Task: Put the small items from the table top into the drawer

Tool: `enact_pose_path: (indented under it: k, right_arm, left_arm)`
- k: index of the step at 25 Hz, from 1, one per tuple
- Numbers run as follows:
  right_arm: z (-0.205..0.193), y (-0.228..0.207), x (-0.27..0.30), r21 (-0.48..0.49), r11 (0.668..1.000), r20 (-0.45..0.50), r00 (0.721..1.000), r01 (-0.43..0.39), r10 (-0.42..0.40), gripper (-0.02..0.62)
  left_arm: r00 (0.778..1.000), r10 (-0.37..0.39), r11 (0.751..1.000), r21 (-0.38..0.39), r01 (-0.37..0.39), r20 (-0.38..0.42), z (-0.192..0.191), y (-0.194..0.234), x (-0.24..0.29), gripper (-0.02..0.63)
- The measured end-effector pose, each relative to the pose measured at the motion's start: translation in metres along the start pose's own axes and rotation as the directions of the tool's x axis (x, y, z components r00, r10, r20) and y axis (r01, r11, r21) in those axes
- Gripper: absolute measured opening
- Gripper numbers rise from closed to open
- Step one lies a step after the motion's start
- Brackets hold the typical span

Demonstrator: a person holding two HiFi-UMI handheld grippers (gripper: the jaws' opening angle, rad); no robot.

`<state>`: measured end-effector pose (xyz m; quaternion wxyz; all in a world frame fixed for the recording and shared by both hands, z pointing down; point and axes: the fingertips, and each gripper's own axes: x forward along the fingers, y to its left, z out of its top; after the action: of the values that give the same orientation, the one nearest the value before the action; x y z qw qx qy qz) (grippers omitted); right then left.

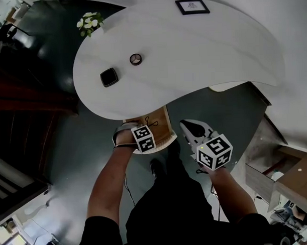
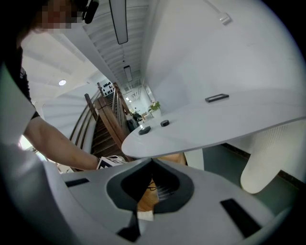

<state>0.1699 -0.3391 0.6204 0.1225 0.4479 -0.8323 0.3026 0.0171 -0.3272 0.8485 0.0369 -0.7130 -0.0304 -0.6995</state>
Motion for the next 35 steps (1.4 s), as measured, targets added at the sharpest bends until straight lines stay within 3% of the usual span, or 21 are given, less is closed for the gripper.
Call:
enact_pose_path:
  k: [6,12,21,23,25,30,33,35]
  right_arm:
    - [-0.006,-0.007,-0.003,0.003,1.0,-0.006,1.0,0.006,-0.006,0.011]
    - [-0.014,-0.01,-0.004,0.011,1.0,-0.012,1.0,0.013,-0.013,0.011]
    - [-0.02,-0.009,-0.006,0.009,1.0,-0.015,1.0,0.013,-0.013,0.011]
    - [-0.021,-0.01,-0.008,0.01,1.0,-0.013,1.0,0.016,-0.016,0.011]
    - [-0.022,-0.009,-0.01,0.009,1.0,-0.011,1.0,0.021,-0.021,0.011]
    - [-0.02,0.006,-0.014,-0.008,1.0,-0.006,1.0,0.022,-0.022,0.011]
    - [-0.013,0.022,-0.02,-0.027,0.999,0.009,1.0,0.019,-0.018,0.011]
    - [-0.008,0.035,-0.023,-0.04,0.999,0.023,1.0,0.017,-0.016,0.011]
  left_arm:
    - [0.999,-0.032,0.999,-0.006,0.032,-0.019,-0.001,-0.003,0.012,0.029]
    - [0.998,-0.038,0.999,0.035,0.04,-0.046,-0.001,-0.007,0.02,0.029]
    - [0.997,-0.069,0.998,0.006,0.069,-0.043,-0.003,-0.013,0.031,0.029]
    - [0.997,-0.07,0.997,-0.018,0.07,-0.023,-0.002,-0.012,0.028,0.048]
    - [0.998,-0.067,0.997,-0.046,0.067,0.004,-0.001,-0.01,0.023,0.135]
    - [0.992,-0.023,0.986,-0.16,0.042,0.122,-0.001,-0.003,-0.008,0.137]
    - [0.974,0.041,0.962,-0.274,0.022,0.223,0.0,0.003,-0.042,0.136]
    - [0.958,0.094,0.951,-0.31,-0.006,0.272,0.001,0.004,-0.067,0.132]
